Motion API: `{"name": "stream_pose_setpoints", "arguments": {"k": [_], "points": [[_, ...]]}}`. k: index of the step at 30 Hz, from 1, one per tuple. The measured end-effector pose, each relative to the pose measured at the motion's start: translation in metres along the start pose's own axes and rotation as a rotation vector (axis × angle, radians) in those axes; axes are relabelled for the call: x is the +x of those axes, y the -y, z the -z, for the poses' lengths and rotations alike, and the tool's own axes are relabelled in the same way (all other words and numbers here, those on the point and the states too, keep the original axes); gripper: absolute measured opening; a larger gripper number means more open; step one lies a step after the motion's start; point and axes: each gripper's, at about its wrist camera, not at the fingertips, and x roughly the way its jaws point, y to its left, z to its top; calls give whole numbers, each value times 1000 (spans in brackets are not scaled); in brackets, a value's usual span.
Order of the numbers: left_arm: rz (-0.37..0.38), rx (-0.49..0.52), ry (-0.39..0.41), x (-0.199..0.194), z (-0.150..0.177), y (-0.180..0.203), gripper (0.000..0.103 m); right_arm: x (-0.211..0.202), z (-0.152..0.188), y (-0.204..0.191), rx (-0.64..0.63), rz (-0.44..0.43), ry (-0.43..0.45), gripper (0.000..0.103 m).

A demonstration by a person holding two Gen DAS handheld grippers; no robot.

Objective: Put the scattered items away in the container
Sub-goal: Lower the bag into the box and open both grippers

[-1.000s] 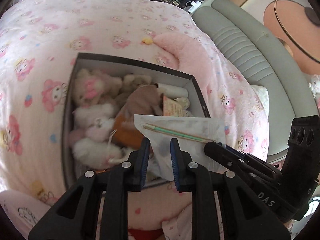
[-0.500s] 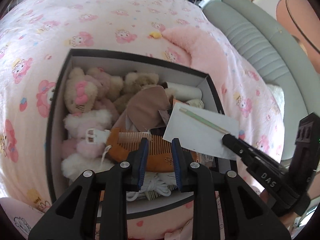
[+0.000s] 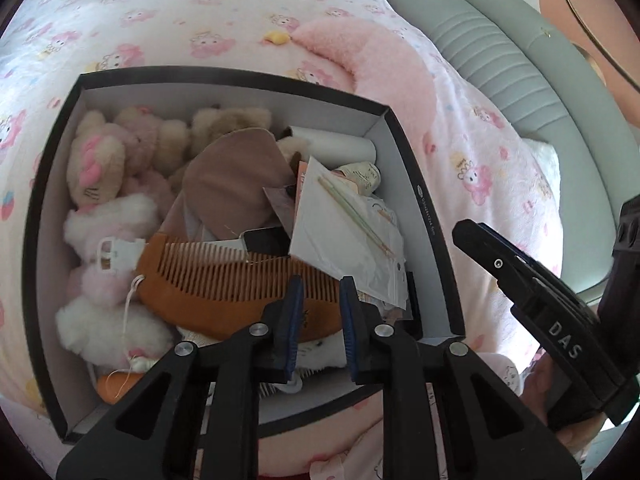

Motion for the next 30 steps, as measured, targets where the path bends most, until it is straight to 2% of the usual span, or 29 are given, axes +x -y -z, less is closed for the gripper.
{"name": "stream_pose_setpoints", "arguments": {"k": [2, 5, 8, 11, 17, 20, 21, 24, 26, 28, 30], "points": [[16, 6, 23, -6, -1, 0, 18, -1, 3, -4, -22, -54, -19, 25], [4, -12, 16, 0, -8, -3, 18, 16, 13, -18, -55, -115, -120, 25], [-68, -34, -31, 15, -13, -6, 16, 38, 18, -26, -49, -85, -179, 25], [-65, -21, -23, 16, -11, -4, 16, 60, 17, -25, -23, -78, -231, 25], [-50, 8, 22, 10, -13, -4, 16, 79, 3, -23, -13, -17, -198, 25], [-16, 14, 22, 11, -16, -3, 16, 88, -3, -20, -27, 60, -173, 25], [-23, 11, 15, 14, -19, -5, 16, 86, -4, -19, -25, 62, -164, 25], [-43, 3, 2, 24, -23, -9, 16, 71, -3, -15, 7, -17, -130, 26], [-39, -8, -4, 30, -25, -11, 16, 72, 0, -18, -7, 2, -143, 29], [-43, -2, 0, 29, -25, -8, 17, 82, 2, -19, -5, 22, -193, 30], [-69, 33, 32, 18, -23, -2, 21, 79, 2, -19, 5, 28, -186, 30]]}}
